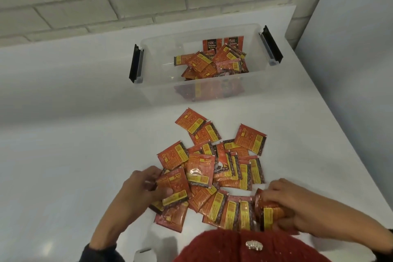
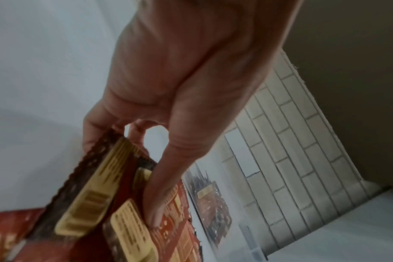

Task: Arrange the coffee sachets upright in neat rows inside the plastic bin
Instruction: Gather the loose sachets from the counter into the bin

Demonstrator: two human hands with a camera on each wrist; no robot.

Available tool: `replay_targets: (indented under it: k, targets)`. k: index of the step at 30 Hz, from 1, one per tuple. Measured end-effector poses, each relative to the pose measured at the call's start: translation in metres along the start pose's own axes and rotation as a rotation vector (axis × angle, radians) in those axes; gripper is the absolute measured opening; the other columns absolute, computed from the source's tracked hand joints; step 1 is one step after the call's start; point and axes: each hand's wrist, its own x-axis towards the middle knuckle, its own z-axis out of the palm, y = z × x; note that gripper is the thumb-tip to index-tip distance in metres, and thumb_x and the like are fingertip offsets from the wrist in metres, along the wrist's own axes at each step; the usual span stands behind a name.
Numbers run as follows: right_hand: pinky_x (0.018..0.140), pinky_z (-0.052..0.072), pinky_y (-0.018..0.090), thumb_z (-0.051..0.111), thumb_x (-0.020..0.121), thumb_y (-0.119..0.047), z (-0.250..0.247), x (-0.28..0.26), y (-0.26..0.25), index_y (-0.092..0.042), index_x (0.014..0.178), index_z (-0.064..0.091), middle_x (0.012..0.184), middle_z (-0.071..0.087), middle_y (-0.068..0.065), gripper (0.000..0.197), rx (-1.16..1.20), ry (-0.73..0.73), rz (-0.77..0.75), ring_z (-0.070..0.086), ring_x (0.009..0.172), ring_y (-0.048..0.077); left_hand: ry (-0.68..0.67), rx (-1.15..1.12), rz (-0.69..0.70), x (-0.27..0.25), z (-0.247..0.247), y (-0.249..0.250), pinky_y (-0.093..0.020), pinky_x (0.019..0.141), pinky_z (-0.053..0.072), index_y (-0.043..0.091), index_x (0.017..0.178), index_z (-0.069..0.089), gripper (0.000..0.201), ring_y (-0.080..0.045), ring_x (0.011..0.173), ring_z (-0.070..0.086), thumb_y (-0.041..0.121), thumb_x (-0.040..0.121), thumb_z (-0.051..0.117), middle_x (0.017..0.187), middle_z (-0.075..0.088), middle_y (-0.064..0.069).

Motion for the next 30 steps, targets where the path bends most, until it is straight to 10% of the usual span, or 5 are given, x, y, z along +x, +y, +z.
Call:
replay_targets:
  k: [6, 10, 15, 24, 30]
  targets:
    - [0.078, 0.055, 0.034, 0.076, 0.082, -0.030, -0.058, -0.015, 0.014, -0.044, 0.099, 0.047, 0.097, 0.072, -0.005, 0.036, 0.354, 0.128, 0.098, 0.069, 0.084, 0.010, 0.006, -0.298, 0.078, 0.002, -0.031, 0.003, -0.030, 0.069, 0.057, 0.012, 0.094, 0.061, 0.060, -0.023, 0.086, 0.072, 0.048, 0.051, 0.080, 0.099, 0.072, -0.002]
    - [0.070, 0.055, 0.027, 0.077, 0.079, -0.022, -0.086, 0.018, 0.020, -0.047, 0.118, 0.028, 0.093, 0.067, 0.001, 0.068, 0.360, 0.220, 0.108, 0.067, 0.073, 0.012, 0.020, -0.364, 0.078, 0.026, -0.037, 0.013, -0.034, 0.075, 0.057, 0.022, 0.116, 0.057, 0.065, -0.023, 0.096, 0.068, 0.034, 0.061, 0.089, 0.108, 0.067, -0.005]
    - [0.093, 0.048, 0.027, 0.077, 0.080, -0.030, -0.106, 0.068, 0.032, -0.024, 0.151, 0.002, 0.114, 0.063, -0.004, 0.103, 0.139, 0.059, 0.254, 0.065, 0.095, 0.010, 0.012, -0.140, 0.018, 0.054, -0.022, 0.018, -0.021, 0.070, 0.049, 0.014, 0.141, 0.041, 0.076, -0.015, 0.096, 0.060, 0.019, 0.075, 0.078, 0.126, 0.048, -0.004]
    - [0.081, 0.047, 0.027, 0.083, 0.073, -0.033, -0.110, 0.085, 0.032, -0.019, 0.109, 0.041, 0.112, 0.039, 0.001, 0.057, 0.011, 0.171, 0.321, 0.050, 0.098, 0.016, 0.070, 0.083, -0.034, 0.064, -0.010, 0.020, -0.030, 0.081, 0.043, 0.005, 0.120, 0.059, 0.054, -0.022, 0.108, 0.054, 0.024, 0.075, 0.081, 0.126, 0.051, -0.010]
    - [0.080, 0.055, 0.030, 0.077, 0.080, -0.019, -0.115, 0.070, 0.013, -0.016, 0.109, 0.047, 0.103, 0.067, 0.004, 0.042, 0.417, 0.255, 0.200, 0.066, 0.095, 0.019, 0.058, 0.016, -0.034, 0.057, -0.009, 0.023, -0.026, 0.070, 0.045, 0.015, 0.102, 0.051, 0.035, -0.014, 0.087, 0.059, 0.024, 0.079, 0.076, 0.098, 0.062, -0.001]
